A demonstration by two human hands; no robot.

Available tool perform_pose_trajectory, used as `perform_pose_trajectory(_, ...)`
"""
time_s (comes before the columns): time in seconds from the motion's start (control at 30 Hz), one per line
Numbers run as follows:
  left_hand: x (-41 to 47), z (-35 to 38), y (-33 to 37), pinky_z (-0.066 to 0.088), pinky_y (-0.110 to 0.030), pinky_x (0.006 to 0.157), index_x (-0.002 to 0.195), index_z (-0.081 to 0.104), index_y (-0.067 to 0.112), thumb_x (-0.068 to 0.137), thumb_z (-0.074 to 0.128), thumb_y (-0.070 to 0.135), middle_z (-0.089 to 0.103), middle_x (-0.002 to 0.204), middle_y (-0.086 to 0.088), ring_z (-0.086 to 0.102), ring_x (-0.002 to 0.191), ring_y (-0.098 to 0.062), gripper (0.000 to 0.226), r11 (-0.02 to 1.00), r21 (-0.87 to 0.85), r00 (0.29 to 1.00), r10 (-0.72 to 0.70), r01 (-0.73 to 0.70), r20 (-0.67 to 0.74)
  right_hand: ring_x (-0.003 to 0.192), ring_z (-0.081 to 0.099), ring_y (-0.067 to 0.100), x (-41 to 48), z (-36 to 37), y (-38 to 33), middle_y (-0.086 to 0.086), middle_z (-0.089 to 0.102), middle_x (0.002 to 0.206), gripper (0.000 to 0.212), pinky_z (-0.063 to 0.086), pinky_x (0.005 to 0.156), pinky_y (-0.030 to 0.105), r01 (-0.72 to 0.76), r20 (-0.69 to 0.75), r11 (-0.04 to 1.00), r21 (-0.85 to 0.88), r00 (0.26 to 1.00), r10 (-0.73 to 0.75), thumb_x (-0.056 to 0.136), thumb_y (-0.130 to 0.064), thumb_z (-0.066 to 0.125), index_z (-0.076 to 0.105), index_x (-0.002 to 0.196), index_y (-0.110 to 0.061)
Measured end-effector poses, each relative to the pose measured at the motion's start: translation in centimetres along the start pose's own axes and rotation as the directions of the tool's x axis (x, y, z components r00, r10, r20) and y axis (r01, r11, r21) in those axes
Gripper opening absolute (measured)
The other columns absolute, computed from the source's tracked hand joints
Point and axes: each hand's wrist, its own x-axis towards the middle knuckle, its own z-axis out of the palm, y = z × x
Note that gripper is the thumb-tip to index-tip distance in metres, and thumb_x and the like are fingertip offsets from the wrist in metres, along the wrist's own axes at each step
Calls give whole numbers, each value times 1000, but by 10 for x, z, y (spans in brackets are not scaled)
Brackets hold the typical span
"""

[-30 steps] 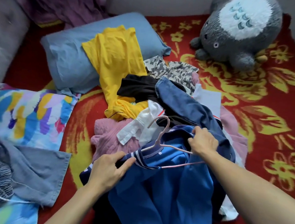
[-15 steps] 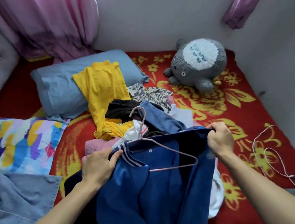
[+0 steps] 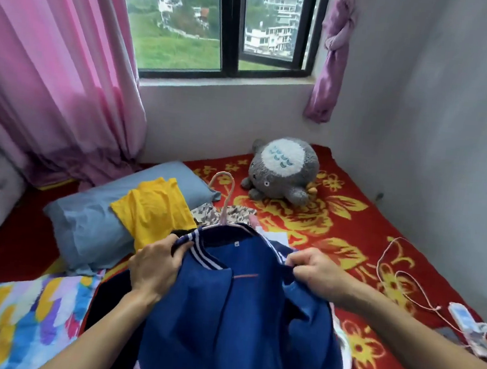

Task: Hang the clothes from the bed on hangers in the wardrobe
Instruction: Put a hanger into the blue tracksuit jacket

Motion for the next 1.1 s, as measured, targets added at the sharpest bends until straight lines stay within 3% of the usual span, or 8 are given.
perform_pose_trajectory(0.1,5,-21,14,35,-33,53,71,57,17,87,60,50,68,69,-9,65,72,-36,37,990,-112,994,78,-86,-73,64,52,5,-12,24,-3,-9,58,68,5,43,62,33,54,324,970,-238,946,26,74,-25,62,64,72,-21)
perform_pose_trajectory(0.2,5,-45,20,29,-28,51,66,51,16,86,59,51,62,62,-5,62,62,-32,41,968,-158,966,163,-196,-199,70,63,2,-13,2,-21,-13,70,76,15,54,69,37,188,-94,947,-261,971,-219,76,-37,66,72,78,-24)
perform_pose_trajectory(0.27,3,-61,23,29,-26,50,65,50,17,85,50,54,57,58,-2,58,56,-27,42,950,-167,940,214,-264,-267,75,62,2,-19,-20,-45,-17,67,82,11,53,70,31,282,-407,881,-379,805,-432,78,-38,67,71,83,-30)
perform_pose_trajectory(0.4,1,-92,36,36,-30,54,68,55,14,86,46,55,57,62,1,56,61,-23,46,928,-215,913,220,-305,-344,90,57,1,-19,-38,-87,-18,63,101,27,48,78,24,364,-330,729,-579,713,-619,84,-49,66,68,106,-33)
perform_pose_trajectory(0.53,-11,-126,39,47,-34,69,90,70,19,91,37,63,68,86,4,63,80,-20,55,900,-192,887,313,-391,-339,78,65,8,-16,-34,-104,-13,69,88,29,53,68,33,525,-264,595,-609,573,-776,92,-51,53,70,94,-27)
perform_pose_trajectory(0.8,-84,-185,30,41,-40,73,80,69,14,93,36,56,63,75,3,59,78,-24,55,984,30,885,170,-174,-433,67,63,9,-23,-56,-90,-9,69,75,24,50,66,33,707,-242,568,-422,516,-822,92,-41,56,71,90,-22)
perform_pose_trajectory(0.93,-151,-183,77,44,-37,79,106,68,21,91,34,63,68,90,6,62,86,-17,56,997,-34,922,58,-76,-383,53,42,9,-52,-41,-98,-9,48,55,21,40,57,28,831,-148,494,-255,471,-869,93,-35,58,68,84,-19)
perform_pose_trajectory(1.1,-244,-205,98,39,-13,68,97,67,31,87,47,53,63,78,22,57,74,0,31,991,-87,927,-126,102,-354,58,47,8,-100,14,-115,-9,54,62,21,42,60,28,920,89,383,-86,390,-916,92,-36,59,66,80,-20)
